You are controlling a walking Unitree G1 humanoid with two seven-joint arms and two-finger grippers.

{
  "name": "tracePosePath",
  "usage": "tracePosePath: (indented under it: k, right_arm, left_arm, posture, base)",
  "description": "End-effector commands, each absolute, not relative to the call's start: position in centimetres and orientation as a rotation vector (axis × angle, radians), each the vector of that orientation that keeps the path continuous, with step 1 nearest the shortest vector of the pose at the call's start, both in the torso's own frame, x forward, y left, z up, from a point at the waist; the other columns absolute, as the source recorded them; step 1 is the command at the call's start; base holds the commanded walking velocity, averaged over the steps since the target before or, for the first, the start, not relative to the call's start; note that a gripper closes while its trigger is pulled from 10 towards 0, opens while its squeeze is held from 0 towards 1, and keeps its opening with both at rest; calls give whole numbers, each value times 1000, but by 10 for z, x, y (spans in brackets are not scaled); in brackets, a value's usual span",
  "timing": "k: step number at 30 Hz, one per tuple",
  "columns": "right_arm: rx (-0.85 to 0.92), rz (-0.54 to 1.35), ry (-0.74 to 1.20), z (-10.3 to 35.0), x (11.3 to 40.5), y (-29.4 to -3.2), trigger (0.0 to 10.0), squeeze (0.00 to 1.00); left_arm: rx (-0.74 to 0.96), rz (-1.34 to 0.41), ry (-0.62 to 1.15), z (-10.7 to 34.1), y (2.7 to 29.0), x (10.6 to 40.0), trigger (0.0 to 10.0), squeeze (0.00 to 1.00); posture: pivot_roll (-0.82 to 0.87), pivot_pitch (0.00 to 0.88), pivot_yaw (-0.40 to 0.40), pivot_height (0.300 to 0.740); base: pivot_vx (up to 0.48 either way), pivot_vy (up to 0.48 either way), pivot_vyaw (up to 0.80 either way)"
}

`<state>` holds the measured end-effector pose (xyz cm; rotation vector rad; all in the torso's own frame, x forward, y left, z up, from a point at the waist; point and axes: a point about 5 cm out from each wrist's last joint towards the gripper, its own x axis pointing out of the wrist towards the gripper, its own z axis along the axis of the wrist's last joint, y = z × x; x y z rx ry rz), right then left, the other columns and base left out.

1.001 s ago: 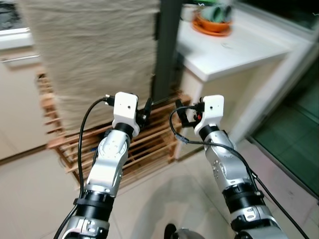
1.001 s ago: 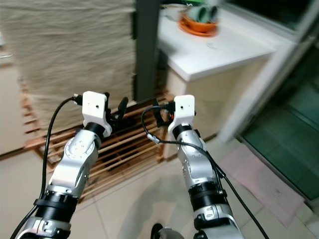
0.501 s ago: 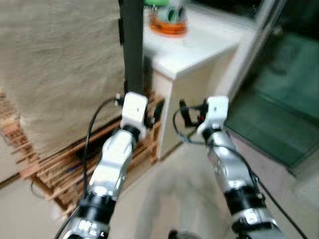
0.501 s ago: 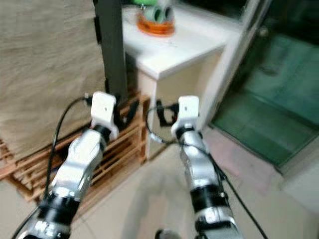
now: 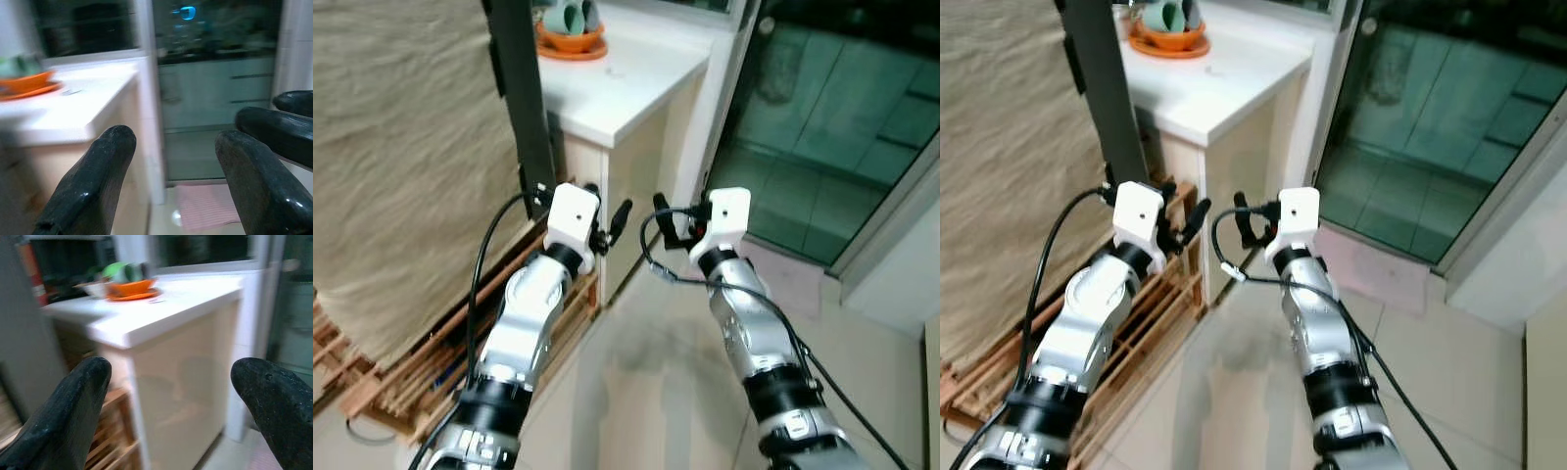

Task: Restocking fridge

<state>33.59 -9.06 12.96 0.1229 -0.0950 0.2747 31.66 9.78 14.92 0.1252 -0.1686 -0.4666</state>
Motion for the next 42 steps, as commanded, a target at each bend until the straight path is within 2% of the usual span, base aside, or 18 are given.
tracePosePath:
  k: [1,5,6,8,9,10,13,14,18,20,23,24,25,26,29,31,38,42]
  right_arm:
    - [121,227,-99,129,337,-103,10000,0]
    - [117,182,-131,133,338,-107,10000,0]
    - [102,127,-141,134,338,-113,10000,0]
    - [59,-34,-136,129,331,-140,10000,0]
    - [59,-34,-136,129,331,-140,10000,0]
    - [28,-98,-111,121,323,-157,10000,0]
    - [10,-120,-31,101,306,-175,10000,0]
    - [-9,-121,5,87,291,-187,10000,0]
    - [13,-143,45,75,274,-199,10000,0]
    - [14,-170,35,74,265,-205,10000,0]
    - [12,-183,25,75,256,-207,10000,0]
    - [-3,-177,13,76,250,-207,10000,0]
    - [-3,-177,13,76,250,-207,10000,0]
    - [-13,-162,11,76,246,-206,10000,0]
    - [-18,-160,18,75,243,-207,10000,0]
    - [-22,-161,22,75,243,-208,10000,0]
    - [-47,-152,31,73,246,-209,10000,0]
    - [-55,-116,23,74,255,-203,10000,0]
  left_arm:
    - [120,-532,-182,151,85,316,10000,0]
    - [113,-540,-179,151,84,315,10000,0]
    - [116,-529,-171,150,85,316,10000,0]
    - [127,-482,-147,147,90,320,10000,0]
    - [127,-482,-147,147,90,320,10000,0]
    - [118,-441,-130,145,96,323,10000,0]
    - [79,-364,-86,139,107,328,10000,0]
    - [31,-319,-60,135,116,330,10000,0]
    - [8,-263,-34,126,130,328,10000,0]
    - [75,-251,-13,109,139,316,10000,0]
    - [90,-250,-27,89,150,294,10000,0]
    - [127,-251,13,71,160,276,10000,0]
    - [127,-251,13,71,160,276,10000,0]
    - [108,-232,55,59,169,263,10000,0]
    - [104,-250,45,61,167,256,10000,0]
    - [130,-293,10,70,158,258,10000,0]
    - [109,-435,-131,103,121,276,10000,0]
    - [100,-468,-111,101,119,278,10000,0]
  posture:
    - [18,0,-20,740]
    - [16,0,-20,740]
    - [16,0,-20,740]
    - [21,0,-28,740]
    - [21,0,-28,740]
    - [19,0,-28,740]
    - [16,0,-27,740]
    - [8,0,-21,740]
    - [-14,0,-11,740]
    - [-20,0,-9,740]
    - [-32,0,-5,740]
    - [-42,0,-1,740]
    - [-42,0,-1,740]
    - [-48,0,-2,740]
    - [-47,0,-6,740]
    - [-50,0,-7,740]
    - [-61,0,-3,740]
    - [-69,0,-1,740]
  base:
    - [480,0,-738]
    - [480,0,-709]
    - [480,0,-500]
    - [159,0,0]
    - [0,0,0]
    - [0,0,0]
    - [0,0,0]
    - [0,0,0]
    - [0,0,0]
    - [0,0,0]
    - [0,0,0]
    - [0,0,0]
    - [0,0,0]
    - [0,0,0]
    - [0,0,0]
    - [0,0,0]
    - [480,0,0]
    - [480,0,0]
